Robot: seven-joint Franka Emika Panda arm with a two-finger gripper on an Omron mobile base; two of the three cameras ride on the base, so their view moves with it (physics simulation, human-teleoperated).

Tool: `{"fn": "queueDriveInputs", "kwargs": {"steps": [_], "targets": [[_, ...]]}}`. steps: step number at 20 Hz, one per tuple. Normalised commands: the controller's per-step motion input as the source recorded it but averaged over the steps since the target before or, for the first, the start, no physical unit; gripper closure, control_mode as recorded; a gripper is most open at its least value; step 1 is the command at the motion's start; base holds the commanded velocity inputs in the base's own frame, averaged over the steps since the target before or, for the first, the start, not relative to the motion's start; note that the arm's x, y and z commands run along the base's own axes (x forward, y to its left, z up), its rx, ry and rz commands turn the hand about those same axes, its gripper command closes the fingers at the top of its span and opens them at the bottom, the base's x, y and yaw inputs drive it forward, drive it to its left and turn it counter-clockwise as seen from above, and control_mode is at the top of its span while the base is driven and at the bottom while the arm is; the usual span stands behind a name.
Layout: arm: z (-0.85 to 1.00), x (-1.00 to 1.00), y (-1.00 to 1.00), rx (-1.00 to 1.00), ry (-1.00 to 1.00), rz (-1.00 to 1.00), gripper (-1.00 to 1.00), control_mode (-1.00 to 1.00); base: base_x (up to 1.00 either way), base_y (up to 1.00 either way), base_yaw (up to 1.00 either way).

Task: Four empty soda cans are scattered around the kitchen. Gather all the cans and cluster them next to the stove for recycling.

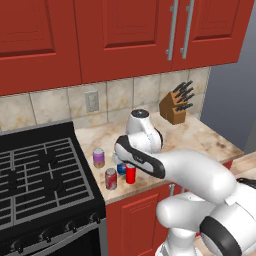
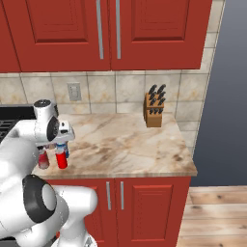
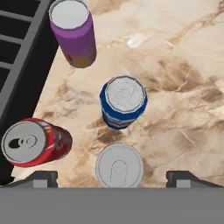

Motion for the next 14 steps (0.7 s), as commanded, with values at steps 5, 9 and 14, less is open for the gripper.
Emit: {"fn": "queueDriveInputs", "kwargs": {"steps": [5, 9, 14], "targets": [[0.52, -0.52, -0.22, 0.03, 0.00, -0.02, -1.00, -1.00, 0.00, 0.00, 0.00], [0.55, -0.64, -0.26, 0.06, 0.00, -0.02, -1.00, -1.00, 0.00, 0.00, 0.00], [0.35, -0.93, -0.40, 0.05, -0.08, 0.00, -1.00, -1.00, 0.00, 0.00, 0.00]]}}
